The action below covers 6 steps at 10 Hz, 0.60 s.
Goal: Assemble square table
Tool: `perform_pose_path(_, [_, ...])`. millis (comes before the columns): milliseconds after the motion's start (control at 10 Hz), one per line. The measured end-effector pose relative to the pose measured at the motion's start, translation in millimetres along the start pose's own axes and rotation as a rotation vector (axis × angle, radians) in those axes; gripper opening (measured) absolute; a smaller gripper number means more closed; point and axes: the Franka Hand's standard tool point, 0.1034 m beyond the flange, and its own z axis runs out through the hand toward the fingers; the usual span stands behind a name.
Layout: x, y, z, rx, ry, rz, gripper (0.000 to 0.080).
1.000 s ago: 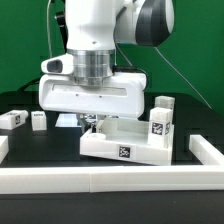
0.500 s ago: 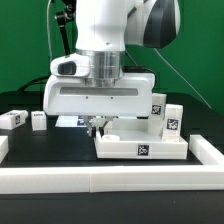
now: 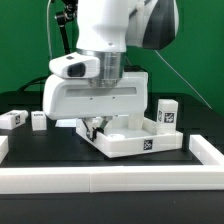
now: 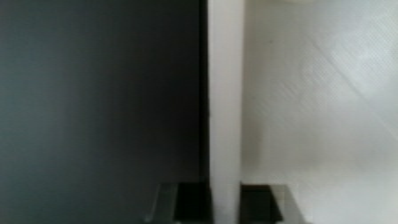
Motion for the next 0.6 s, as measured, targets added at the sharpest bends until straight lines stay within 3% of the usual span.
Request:
perform_pose_path(300, [26.5,-7.7,-5.6,-0.029,0.006,-0.232,0.0061])
perform_pose_path(600, [20.7,-2.0,-3.8,-0.038,-0.009,-0.39,0.0061])
